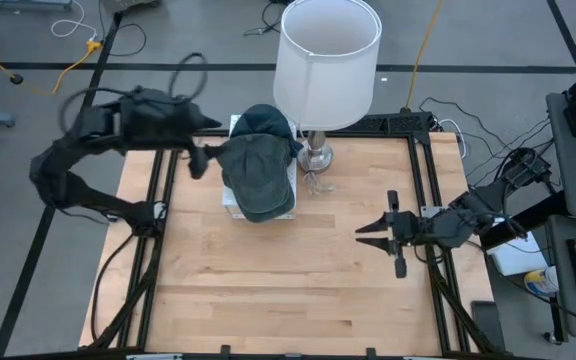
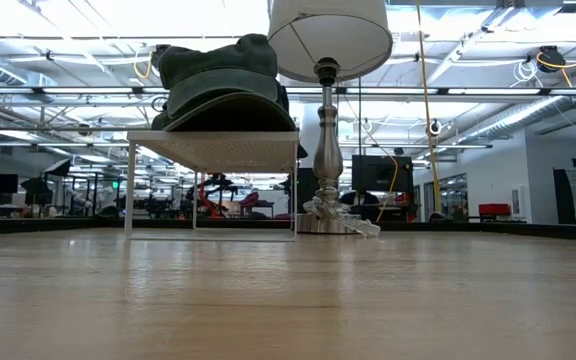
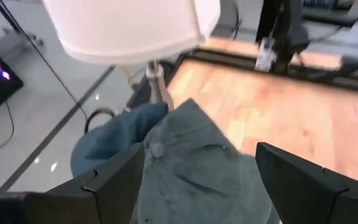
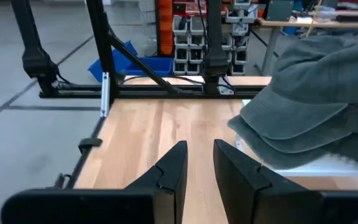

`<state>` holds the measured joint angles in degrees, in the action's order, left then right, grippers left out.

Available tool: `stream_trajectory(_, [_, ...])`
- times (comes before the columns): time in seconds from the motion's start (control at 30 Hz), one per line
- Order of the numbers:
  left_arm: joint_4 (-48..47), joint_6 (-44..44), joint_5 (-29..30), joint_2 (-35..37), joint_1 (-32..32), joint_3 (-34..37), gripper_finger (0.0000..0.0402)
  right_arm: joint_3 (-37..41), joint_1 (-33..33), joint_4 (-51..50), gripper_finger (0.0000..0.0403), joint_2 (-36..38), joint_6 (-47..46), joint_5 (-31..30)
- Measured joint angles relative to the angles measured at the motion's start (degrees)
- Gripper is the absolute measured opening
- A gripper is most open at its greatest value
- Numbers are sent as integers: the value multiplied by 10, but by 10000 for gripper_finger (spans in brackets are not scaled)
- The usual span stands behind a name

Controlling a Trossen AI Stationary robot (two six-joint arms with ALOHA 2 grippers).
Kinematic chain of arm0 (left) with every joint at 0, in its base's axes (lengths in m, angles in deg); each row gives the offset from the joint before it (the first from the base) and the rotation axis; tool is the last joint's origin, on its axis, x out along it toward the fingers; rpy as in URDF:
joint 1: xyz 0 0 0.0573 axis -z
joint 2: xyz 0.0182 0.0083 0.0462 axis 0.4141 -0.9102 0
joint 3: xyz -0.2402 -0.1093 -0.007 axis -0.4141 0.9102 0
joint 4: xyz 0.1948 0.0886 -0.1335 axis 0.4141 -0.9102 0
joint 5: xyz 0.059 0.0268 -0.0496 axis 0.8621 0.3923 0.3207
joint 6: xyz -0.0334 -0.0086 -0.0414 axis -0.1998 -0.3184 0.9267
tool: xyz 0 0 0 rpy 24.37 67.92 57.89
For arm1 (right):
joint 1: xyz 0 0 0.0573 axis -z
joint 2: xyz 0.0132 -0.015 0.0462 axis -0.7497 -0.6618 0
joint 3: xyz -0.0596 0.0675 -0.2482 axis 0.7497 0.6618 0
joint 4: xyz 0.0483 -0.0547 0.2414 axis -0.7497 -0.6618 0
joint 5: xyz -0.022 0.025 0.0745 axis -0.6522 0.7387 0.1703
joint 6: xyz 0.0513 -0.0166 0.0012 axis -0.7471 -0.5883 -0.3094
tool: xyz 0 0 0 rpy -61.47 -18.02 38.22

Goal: Pick & Place hat
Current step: Return to Home Position

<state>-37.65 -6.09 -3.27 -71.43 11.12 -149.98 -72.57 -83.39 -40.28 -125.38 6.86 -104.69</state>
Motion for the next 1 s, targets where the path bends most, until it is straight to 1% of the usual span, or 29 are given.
stream_trajectory(0.1, [5,2,2,31,0,0,304,7,0,4,70,1,-24,0])
stream_trajectory(0.2, [8,6,7,69,0,18,301,42,0,29,70,3,-27,-2])
stream_trajectory(0.33, [41,7,-2,129,8,77,307,119,0,127,70,4,-3,-2])
stream_trajectory(0.47, [115,10,-11,197,30,182,316,205,0,267,70,3,28,1])
stream_trajectory(0.6, [219,15,-7,265,48,306,323,266,0,369,70,7,29,1])
stream_trajectory(0.67, [271,15,-7,298,58,367,323,289,0,402,70,8,49,1])
stream_trajectory(0.83, [402,10,-6,362,83,509,317,349,4,476,70,18,44,-2])
stream_trajectory(1.0, [533,11,-1,402,105,632,309,410,4,551,70,34,37,-2])
